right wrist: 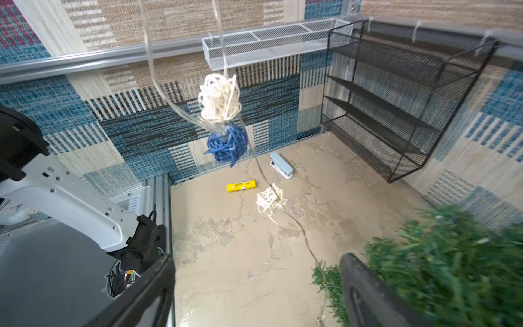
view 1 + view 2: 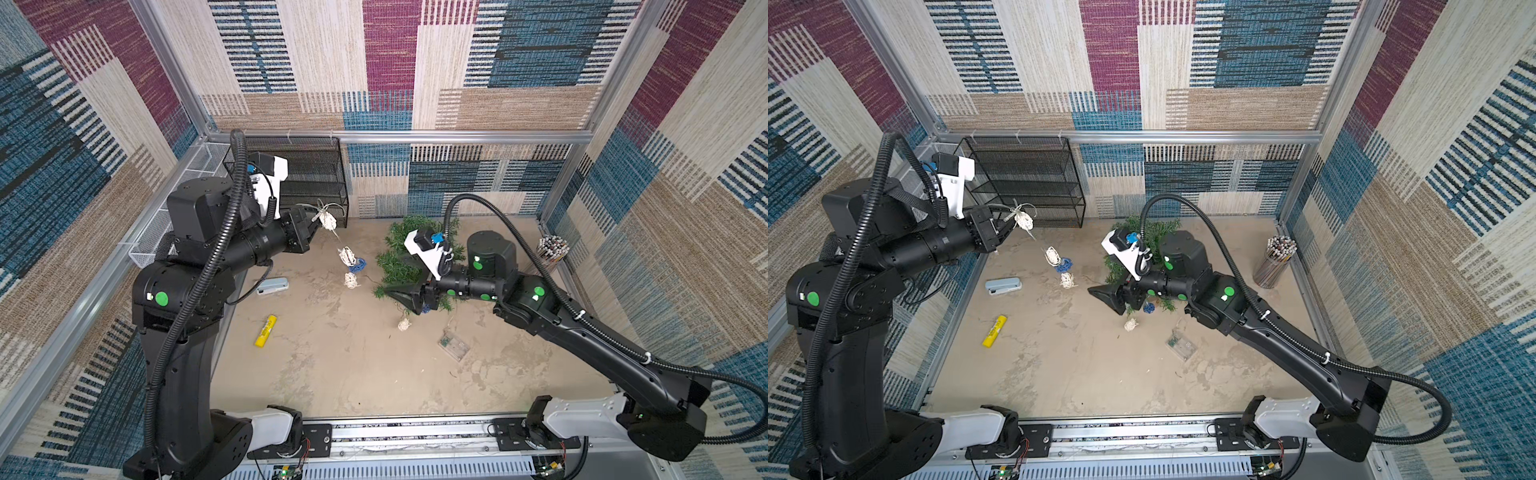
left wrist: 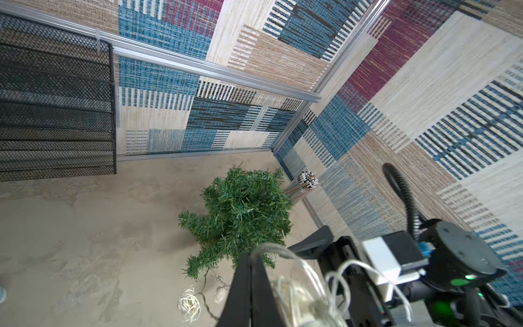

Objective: Remove string lights from the small christmas tree
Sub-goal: Remove the light string from the Christmas tree.

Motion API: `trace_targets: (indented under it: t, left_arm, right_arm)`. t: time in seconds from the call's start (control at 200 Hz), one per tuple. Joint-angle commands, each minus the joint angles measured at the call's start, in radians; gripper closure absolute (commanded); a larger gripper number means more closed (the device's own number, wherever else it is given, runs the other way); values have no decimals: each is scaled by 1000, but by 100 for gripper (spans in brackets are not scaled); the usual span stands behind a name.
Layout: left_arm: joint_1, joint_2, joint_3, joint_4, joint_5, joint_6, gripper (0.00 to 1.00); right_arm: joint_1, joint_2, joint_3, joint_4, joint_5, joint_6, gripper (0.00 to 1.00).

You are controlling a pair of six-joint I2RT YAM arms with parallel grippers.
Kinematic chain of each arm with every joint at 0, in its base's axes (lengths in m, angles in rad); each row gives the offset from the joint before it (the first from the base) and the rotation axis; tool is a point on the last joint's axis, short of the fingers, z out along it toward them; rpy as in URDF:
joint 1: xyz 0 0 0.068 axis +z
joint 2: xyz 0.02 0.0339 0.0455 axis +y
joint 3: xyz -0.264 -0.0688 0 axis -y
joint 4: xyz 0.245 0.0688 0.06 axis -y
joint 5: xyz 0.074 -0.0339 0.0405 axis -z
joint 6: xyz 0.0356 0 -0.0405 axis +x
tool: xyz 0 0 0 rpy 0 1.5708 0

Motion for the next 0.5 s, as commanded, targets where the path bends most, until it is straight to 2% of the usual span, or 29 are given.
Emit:
trace_targets:
  t: [0.0, 0.18, 0.496]
  left_arm:
    - [-1, -16, -10, -7, 69, -14, 100]
    - [-1, -36, -2, -7, 129, -19, 100]
    - [-1, -63, 4, 1, 148, -25, 100]
  right_arm:
    - [35, 18, -46, 133, 79, -10, 7]
    - [48, 45, -136, 302, 68, 0, 7]
    - [48, 129, -112, 411, -22, -5, 7]
